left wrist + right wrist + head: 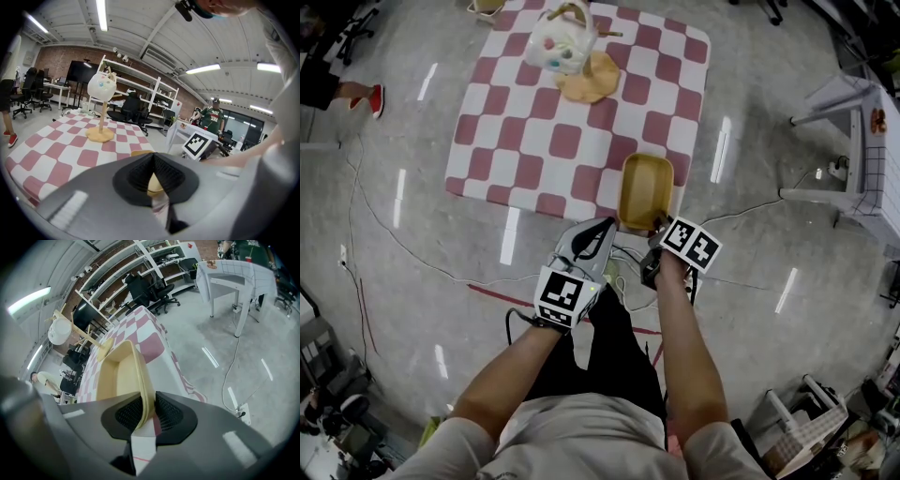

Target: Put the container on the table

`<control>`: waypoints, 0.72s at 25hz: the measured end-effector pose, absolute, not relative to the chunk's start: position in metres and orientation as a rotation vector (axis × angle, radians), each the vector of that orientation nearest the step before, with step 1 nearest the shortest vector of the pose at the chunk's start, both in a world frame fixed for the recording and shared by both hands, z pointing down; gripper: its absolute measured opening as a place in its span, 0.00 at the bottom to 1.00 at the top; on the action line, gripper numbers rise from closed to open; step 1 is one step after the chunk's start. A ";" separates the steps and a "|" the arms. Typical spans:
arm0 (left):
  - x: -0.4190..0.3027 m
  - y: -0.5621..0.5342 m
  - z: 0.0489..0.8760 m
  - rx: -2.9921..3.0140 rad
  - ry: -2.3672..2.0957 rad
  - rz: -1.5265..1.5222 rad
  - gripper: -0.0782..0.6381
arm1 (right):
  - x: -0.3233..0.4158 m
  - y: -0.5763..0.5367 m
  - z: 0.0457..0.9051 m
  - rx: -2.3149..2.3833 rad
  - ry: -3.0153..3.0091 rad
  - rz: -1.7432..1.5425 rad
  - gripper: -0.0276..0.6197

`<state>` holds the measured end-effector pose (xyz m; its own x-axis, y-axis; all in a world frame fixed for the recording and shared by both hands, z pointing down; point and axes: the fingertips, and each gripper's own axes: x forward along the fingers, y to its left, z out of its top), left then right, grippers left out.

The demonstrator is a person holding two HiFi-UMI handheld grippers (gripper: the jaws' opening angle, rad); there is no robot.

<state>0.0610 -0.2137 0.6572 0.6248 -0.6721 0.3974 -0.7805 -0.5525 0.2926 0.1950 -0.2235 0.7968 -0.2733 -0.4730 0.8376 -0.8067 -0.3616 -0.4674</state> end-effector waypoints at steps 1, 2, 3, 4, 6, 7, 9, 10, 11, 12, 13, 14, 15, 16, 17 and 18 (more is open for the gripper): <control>0.061 -0.214 0.657 2.406 -1.148 0.332 0.12 | 0.195 -0.224 0.797 1.687 -1.575 1.678 0.13; 0.060 -0.214 0.657 2.405 -1.148 0.332 0.12 | 0.195 -0.224 0.797 1.687 -1.574 1.679 0.13; 0.060 -0.214 0.656 2.403 -1.148 0.331 0.12 | 0.195 -0.223 0.796 1.688 -1.573 1.680 0.13; 0.059 -0.214 0.656 2.401 -1.148 0.330 0.12 | 0.196 -0.223 0.796 1.691 -1.572 1.679 0.13; 0.058 -0.213 0.654 2.400 -1.150 0.328 0.12 | 0.197 -0.223 0.794 1.700 -1.573 1.672 0.14; 0.057 -0.214 0.654 2.399 -1.152 0.326 0.12 | 0.198 -0.223 0.792 1.705 -1.574 1.669 0.15; 0.056 -0.214 0.653 2.396 -1.152 0.324 0.12 | 0.200 -0.223 0.788 1.714 -1.576 1.663 0.16; 0.056 -0.214 0.652 2.395 -1.150 0.324 0.12 | 0.200 -0.223 0.786 1.717 -1.579 1.657 0.16; 0.056 -0.213 0.651 2.395 -1.148 0.323 0.12 | 0.201 -0.222 0.783 1.721 -1.583 1.648 0.16; 0.056 -0.213 0.650 2.395 -1.146 0.323 0.12 | 0.202 -0.222 0.779 1.725 -1.587 1.636 0.16; 0.056 -0.213 0.648 2.395 -1.143 0.322 0.12 | 0.204 -0.221 0.775 1.731 -1.592 1.624 0.16; 0.056 -0.212 0.646 2.397 -1.140 0.320 0.12 | 0.205 -0.221 0.771 1.736 -1.597 1.616 0.16; 0.057 -0.212 0.644 2.398 -1.137 0.319 0.12 | 0.206 -0.220 0.768 1.740 -1.602 1.610 0.16; 0.058 -0.212 0.642 2.399 -1.134 0.319 0.12 | 0.207 -0.220 0.764 1.743 -1.608 1.604 0.16; 0.058 -0.212 0.640 2.401 -1.131 0.320 0.12 | 0.208 -0.219 0.759 1.746 -1.614 1.596 0.16; 0.059 -0.211 0.637 2.403 -1.127 0.321 0.12 | 0.208 -0.219 0.755 1.749 -1.620 1.586 0.16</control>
<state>0.0593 -0.2112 0.6372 0.6362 -0.6629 0.3947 -0.7714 -0.5560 0.3096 0.2084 -0.2189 0.7546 -0.2296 -0.5261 0.8189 -0.8298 -0.3338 -0.4471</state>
